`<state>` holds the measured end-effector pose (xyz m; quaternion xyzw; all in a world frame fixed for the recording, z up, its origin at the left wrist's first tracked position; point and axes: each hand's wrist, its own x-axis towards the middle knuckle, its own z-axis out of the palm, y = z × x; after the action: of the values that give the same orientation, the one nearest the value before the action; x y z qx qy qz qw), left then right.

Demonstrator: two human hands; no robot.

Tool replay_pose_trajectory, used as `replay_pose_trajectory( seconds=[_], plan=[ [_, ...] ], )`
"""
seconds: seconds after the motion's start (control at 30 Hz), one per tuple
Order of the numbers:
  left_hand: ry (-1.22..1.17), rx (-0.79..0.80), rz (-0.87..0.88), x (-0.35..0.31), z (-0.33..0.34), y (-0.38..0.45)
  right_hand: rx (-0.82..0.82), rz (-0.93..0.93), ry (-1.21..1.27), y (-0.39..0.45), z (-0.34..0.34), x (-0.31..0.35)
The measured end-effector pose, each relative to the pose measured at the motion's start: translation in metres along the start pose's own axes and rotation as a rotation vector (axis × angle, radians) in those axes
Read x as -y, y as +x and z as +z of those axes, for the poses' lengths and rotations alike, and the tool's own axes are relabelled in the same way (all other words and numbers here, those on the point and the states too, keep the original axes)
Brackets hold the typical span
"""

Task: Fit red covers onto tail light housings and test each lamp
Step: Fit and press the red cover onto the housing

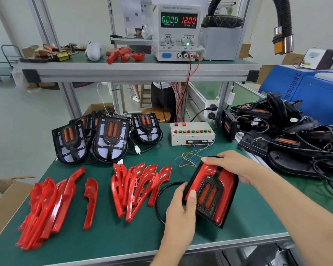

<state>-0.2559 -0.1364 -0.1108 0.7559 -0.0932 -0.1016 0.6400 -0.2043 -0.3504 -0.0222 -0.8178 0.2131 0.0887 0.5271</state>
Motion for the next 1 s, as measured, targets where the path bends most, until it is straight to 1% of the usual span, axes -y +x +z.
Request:
replay_pose_trajectory(
  seconds=[0.07, 0.13, 0.2, 0.27, 0.33, 0.47, 0.6, 0.7, 0.77, 0.83, 0.87, 0.93, 1.0],
  plan=[
    [-0.145, -0.03, -0.061, -0.005, 0.002, 0.004, -0.013, 0.051, 0.087, -0.004, 0.0, -0.005],
    [-0.34, -0.098, -0.183, -0.009, 0.003, 0.012, -0.047, 0.083, 0.192, -0.007, 0.002, -0.01],
    [-0.562, -0.105, -0.296, -0.011, 0.004, 0.019, -0.105, 0.102, 0.292, -0.01, 0.005, -0.016],
    [-0.713, -0.074, -0.318, -0.01, 0.005, 0.023, -0.15, 0.085, 0.319, -0.013, 0.01, -0.024],
    [-0.765, -0.068, -0.303, -0.006, 0.004, 0.025, -0.144, 0.063, 0.34, -0.018, 0.016, -0.03],
    [-0.695, -0.065, -0.233, 0.0, 0.002, 0.029, -0.105, 0.041, 0.42, -0.027, 0.029, -0.042],
    [-0.545, -0.043, -0.082, -0.002, -0.002, 0.029, -0.13, 0.049, 0.518, -0.035, 0.038, -0.048],
    [-0.472, -0.03, -0.017, -0.003, -0.005, 0.03, -0.16, 0.041, 0.573, -0.043, 0.045, -0.048],
    [-0.411, -0.061, 0.02, -0.004, -0.006, 0.029, -0.243, -0.054, 0.511, -0.044, 0.05, -0.051],
    [-0.384, -0.088, 0.036, -0.006, -0.007, 0.028, -0.363, -0.239, 0.371, -0.048, 0.055, -0.055],
    [-0.381, -0.09, 0.035, -0.008, -0.008, 0.028, -0.398, -0.336, 0.296, -0.05, 0.056, -0.057],
    [-0.385, -0.082, 0.011, -0.01, -0.009, 0.028, -0.414, -0.461, 0.181, -0.054, 0.058, -0.06],
    [-0.393, -0.077, -0.008, -0.011, -0.01, 0.027, -0.393, -0.483, 0.134, -0.054, 0.058, -0.061]
  ],
)
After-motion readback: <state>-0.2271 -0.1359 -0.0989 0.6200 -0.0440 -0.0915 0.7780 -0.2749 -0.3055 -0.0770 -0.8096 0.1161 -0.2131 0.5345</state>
